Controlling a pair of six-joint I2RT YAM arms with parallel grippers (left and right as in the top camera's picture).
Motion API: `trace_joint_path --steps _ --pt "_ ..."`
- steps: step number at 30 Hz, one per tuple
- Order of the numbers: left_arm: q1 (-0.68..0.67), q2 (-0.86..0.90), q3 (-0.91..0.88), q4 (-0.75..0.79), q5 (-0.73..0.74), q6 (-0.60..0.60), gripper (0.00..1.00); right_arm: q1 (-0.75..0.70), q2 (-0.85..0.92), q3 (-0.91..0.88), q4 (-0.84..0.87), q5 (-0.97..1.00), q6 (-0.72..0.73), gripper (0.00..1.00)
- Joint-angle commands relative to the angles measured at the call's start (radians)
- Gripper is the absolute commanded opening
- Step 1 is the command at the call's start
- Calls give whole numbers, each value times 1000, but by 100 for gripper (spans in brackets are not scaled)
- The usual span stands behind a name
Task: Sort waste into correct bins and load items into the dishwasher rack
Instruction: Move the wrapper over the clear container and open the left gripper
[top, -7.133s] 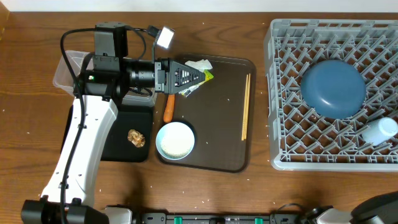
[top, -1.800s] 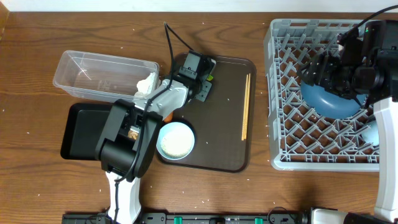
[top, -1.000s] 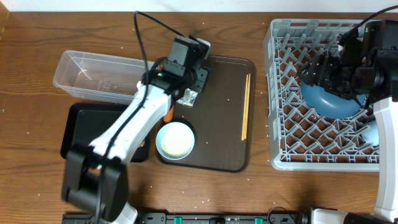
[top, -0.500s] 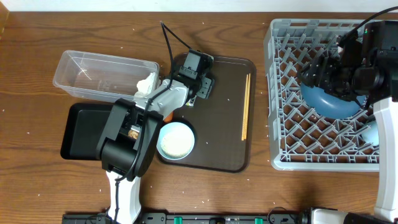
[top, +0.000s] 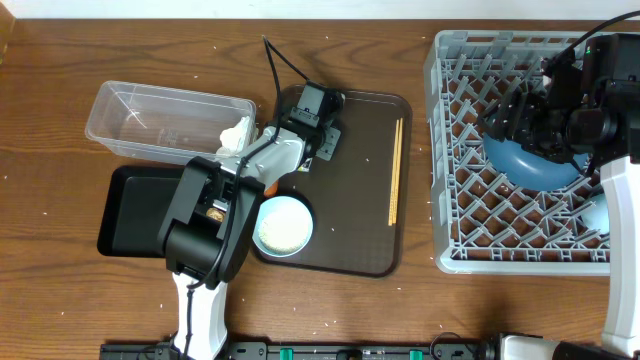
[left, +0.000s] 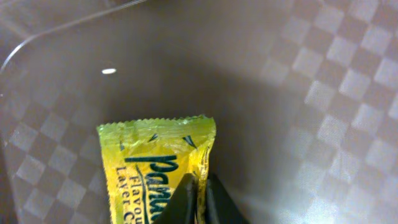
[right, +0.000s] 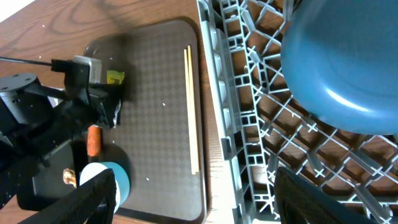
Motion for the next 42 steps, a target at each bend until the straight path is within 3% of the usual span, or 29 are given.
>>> trace_joint_path --steps 1,7,13,17,22,25,26,27,28,29,37,42 --pt "-8 -59 2 -43 -8 0 6 3 4 2 -2 -8 9 74" --pt "-13 -261 2 -158 -29 0 6 3 4 2 -2 -8 9 74" --pt "43 -414 2 -260 -209 -56 6 4 4 2 -2 -8 9 74" --pt "132 -406 2 -284 -367 -262 6 4 4 2 -2 -8 9 74" --pt "277 -357 2 -234 -371 -606 6 4 4 2 -8 -10 10 74" --pt "330 -351 2 -195 -330 -718 6 4 4 2 -9 -11 9 74" --pt "344 -351 2 -177 -311 -735 8 4 4 2 -9 -11 9 74" --pt "352 -351 2 -161 -292 -746 26 4 4 2 -9 -11 9 74" --pt "357 -351 2 -150 -274 -748 42 4 4 2 -9 -12 9 74" --pt "359 -351 2 -147 -265 -748 45 4 4 2 -9 -11 9 74" --pt "353 -438 2 -206 -249 -583 46 3 4 2 -9 -11 9 76" --pt "270 -506 2 -305 -21 -303 46 3 4 2 -10 -11 -3 77"
